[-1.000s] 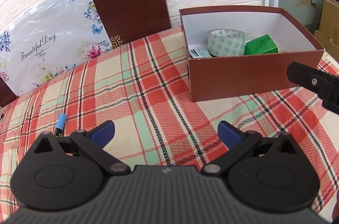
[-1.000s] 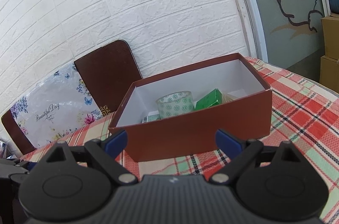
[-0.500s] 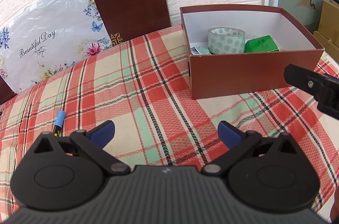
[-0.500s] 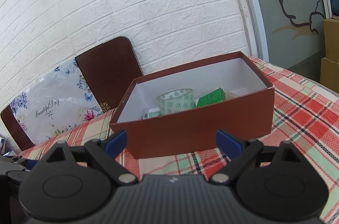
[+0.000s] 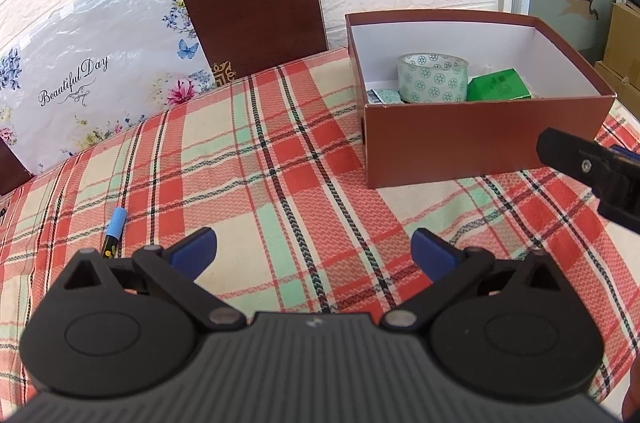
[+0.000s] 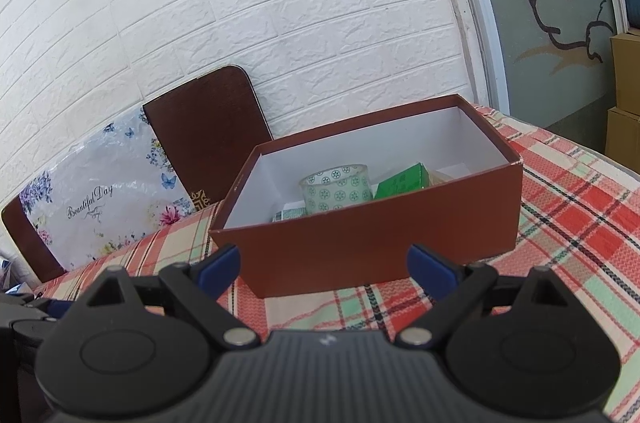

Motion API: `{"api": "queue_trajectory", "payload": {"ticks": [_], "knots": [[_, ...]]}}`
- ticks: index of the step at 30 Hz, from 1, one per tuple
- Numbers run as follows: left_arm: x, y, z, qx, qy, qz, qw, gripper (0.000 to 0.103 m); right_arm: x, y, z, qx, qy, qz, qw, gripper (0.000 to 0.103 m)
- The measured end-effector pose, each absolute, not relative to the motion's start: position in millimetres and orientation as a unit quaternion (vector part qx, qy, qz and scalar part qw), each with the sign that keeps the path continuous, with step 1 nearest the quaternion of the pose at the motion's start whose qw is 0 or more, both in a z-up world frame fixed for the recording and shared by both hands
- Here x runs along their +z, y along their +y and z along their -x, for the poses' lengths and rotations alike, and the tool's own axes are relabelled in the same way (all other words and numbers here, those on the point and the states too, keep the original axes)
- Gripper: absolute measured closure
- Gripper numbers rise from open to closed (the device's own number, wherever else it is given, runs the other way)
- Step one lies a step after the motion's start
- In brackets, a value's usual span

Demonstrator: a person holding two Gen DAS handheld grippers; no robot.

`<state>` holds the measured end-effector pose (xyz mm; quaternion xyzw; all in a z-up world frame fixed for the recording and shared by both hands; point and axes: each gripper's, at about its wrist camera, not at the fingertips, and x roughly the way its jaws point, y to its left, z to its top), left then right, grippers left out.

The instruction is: Organize objects

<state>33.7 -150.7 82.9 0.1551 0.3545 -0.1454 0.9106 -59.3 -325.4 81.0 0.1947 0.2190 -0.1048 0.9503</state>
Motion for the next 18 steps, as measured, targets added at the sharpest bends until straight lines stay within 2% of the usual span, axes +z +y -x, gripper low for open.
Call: {"api": "queue_trajectory", "payload": {"ticks": [18], "knots": [[84.7,-137.7,-37.4,-0.131,0.354,-0.138,0.916,0.000,80.4,-317.5,51.3,-0.093,0.230,-0.182,0.951,0.008]]}}
